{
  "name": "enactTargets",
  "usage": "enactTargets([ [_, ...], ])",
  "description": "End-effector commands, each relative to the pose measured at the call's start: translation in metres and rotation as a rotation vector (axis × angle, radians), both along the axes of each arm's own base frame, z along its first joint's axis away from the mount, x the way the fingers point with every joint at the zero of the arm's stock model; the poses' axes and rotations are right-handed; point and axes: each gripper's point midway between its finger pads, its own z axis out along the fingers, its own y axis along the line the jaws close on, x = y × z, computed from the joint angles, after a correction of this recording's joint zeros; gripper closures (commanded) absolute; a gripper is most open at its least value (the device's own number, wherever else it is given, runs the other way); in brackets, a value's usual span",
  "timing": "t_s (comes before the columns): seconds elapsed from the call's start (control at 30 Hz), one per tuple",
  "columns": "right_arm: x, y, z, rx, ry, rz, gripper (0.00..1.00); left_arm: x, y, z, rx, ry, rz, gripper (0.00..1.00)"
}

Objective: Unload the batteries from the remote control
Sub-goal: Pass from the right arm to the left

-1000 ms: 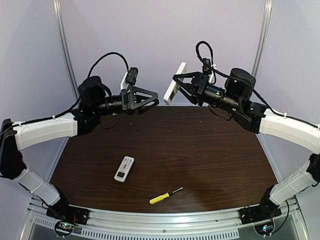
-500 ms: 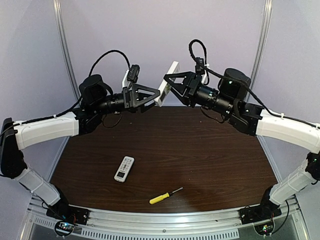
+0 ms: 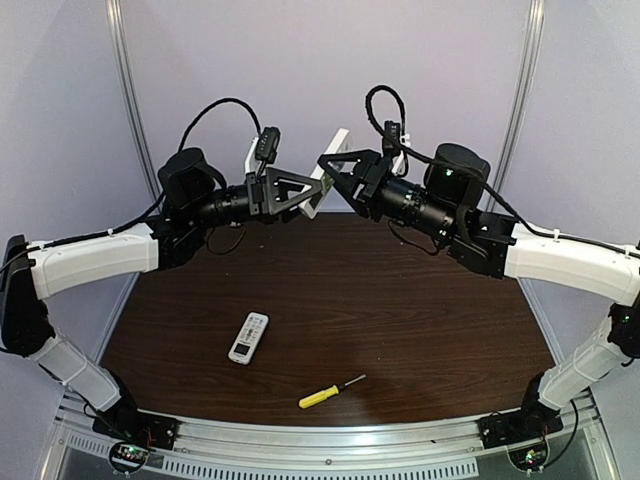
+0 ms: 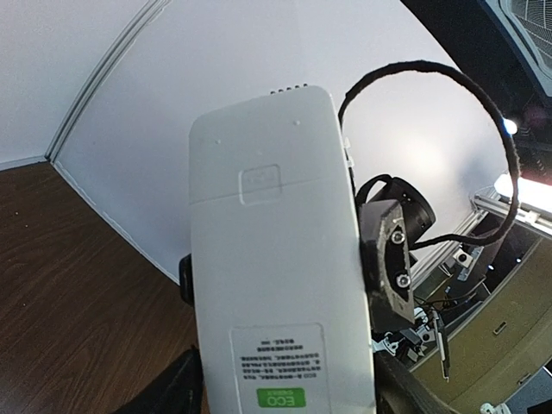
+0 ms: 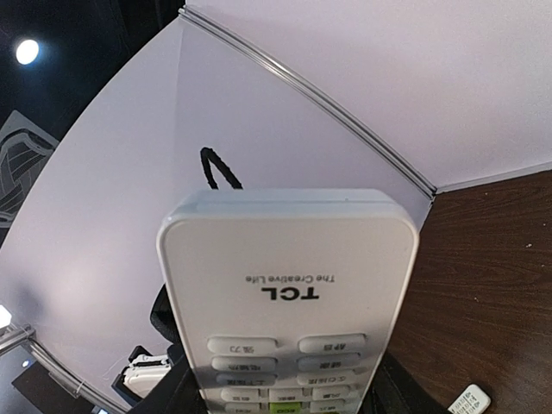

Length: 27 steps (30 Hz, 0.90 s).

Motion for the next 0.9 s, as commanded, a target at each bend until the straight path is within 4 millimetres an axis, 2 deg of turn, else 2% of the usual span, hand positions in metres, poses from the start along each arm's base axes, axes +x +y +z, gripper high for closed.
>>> enactTargets([
  [0.0, -0.003, -0.008, 0.029, 0.081, -0.063, -0.042, 0.68, -0.003, -0.001, 0.017, -0.038, -0.053, -0.005, 0.38],
  [0.13, -0.002, -0.008, 0.029, 0.084, -0.069, -0.044, 0.68, -0.004, -0.001, 0.018, -0.036, -0.06, -0.01, 0.52],
  [0.23, -0.003, -0.008, 0.029, 0.079, -0.076, -0.044, 0.67, -0.004, -0.001, 0.021, -0.028, -0.066, -0.014, 0.7],
  [0.37, -0.005, -0.015, 0.027, 0.064, -0.073, -0.06, 0.62, -0.006, 0.001, 0.019, -0.019, -0.067, -0.008, 0.81],
  [0.53, -0.007, -0.025, 0.019, 0.016, -0.053, -0.088, 0.43, -0.006, 0.002, 0.015, 0.041, -0.098, 0.01, 0.87],
  [0.67, -0.01, -0.034, 0.015, -0.042, -0.036, -0.108, 0.21, -0.005, 0.0, 0.01, 0.107, -0.138, 0.005, 0.89],
  [0.87, -0.016, -0.068, 0.004, -0.146, 0.007, -0.191, 0.01, -0.001, -0.003, -0.002, 0.243, -0.21, 0.002, 0.9],
])
